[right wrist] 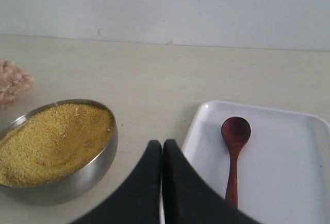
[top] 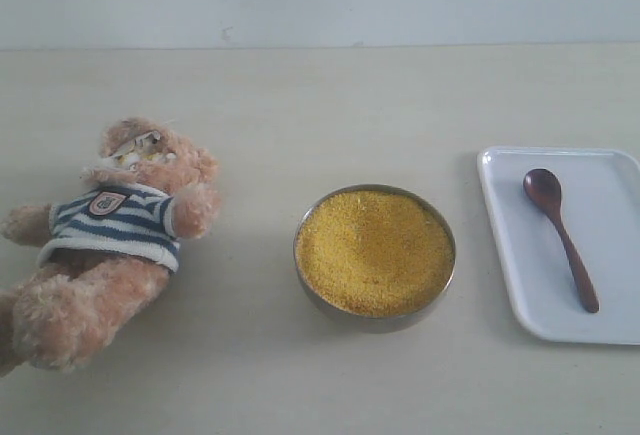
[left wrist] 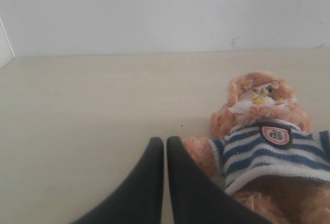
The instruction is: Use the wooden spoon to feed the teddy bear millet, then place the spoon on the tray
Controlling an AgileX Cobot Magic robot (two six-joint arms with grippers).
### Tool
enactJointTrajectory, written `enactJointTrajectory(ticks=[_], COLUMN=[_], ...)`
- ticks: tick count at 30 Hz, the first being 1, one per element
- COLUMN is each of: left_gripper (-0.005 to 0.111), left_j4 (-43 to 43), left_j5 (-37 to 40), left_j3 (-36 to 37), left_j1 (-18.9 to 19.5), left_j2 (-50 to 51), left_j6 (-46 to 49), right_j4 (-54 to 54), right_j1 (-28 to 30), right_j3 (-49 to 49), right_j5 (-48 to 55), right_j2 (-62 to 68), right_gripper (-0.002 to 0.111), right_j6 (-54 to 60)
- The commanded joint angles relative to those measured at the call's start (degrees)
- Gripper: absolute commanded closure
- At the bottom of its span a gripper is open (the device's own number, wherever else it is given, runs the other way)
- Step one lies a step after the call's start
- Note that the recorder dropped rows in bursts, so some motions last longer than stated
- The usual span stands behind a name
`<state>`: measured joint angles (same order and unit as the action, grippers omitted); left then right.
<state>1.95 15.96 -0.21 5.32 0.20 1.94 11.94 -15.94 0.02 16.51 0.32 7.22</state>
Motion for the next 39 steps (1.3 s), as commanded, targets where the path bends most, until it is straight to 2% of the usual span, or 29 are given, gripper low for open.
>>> enactJointTrajectory(ticks=[1,10,39], left_gripper=[0.103,0.103,0.103], left_j4=[0.6,0.6,0.6], left_j5=[-0.5,-0.5,-0.5], left_j3=[0.2,0.2,0.2], left_j1=[0.1,0.1,0.1], left_j2=[-0.2,-0.2,-0.2], left_j6=[0.2,0.2,0.2], right_j4=[-3.8,-7.6,-8.1], right_j1=[0.2,4.9,5.0], right_j3=[0.0,0.0,0.0], right_j5=[1.4,1.7,2.0], right_j2=[-0.3,-0.3,-0.3], right_gripper=[0.108,0.108,0.108], right_j6=[-0.1,-4.4,-5.3])
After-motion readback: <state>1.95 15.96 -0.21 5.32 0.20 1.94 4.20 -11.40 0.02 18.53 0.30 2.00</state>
